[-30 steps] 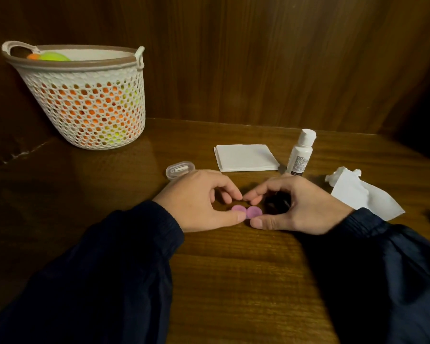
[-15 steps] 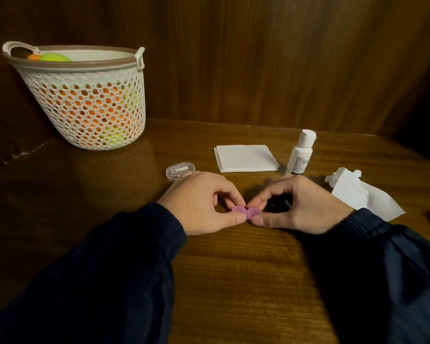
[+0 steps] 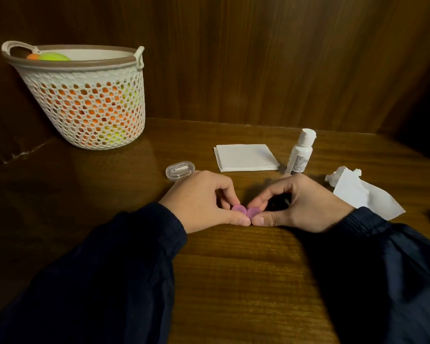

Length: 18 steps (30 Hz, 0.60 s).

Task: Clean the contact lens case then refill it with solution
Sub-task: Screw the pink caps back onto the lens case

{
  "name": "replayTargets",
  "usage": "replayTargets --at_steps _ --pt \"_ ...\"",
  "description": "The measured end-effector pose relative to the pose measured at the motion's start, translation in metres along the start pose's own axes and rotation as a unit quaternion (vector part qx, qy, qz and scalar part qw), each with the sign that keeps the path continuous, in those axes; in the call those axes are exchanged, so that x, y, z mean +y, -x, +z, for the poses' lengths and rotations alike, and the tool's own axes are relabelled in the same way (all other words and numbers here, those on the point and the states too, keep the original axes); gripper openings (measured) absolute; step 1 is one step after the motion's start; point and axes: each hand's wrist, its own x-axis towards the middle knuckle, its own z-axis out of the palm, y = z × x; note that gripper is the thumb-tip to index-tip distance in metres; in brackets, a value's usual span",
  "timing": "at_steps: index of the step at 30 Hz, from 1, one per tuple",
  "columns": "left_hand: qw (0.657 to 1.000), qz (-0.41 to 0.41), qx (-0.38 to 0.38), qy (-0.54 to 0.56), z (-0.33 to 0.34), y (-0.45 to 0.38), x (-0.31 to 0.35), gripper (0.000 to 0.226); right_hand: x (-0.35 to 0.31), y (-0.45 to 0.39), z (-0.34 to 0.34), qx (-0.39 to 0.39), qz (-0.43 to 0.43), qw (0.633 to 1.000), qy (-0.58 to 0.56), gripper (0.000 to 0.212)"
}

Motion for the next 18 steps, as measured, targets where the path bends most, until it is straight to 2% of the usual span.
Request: replayTargets --at_steps 11,15,18 --pt "1.0 -0.007 -0.022 0.006 -0.0019 -0.0004 0.0015 0.016 -0.0017 -0.0001 0.0002 -0.006 0.013 1.0 0.002 0.027" --pt "0.999 0.007 -0.034 -0.003 -0.0024 0.0002 0.0015 0.016 -0.0029 0.0005 0.0004 -0.004 0.02 1.0 0.002 0.028" --pt "0.999 0.02 -0.033 -0.019 -0.0036 0.0022 0.0009 0.026 -0.0036 0.0003 0.0003 -0.005 0.023 1.0 0.009 0.026"
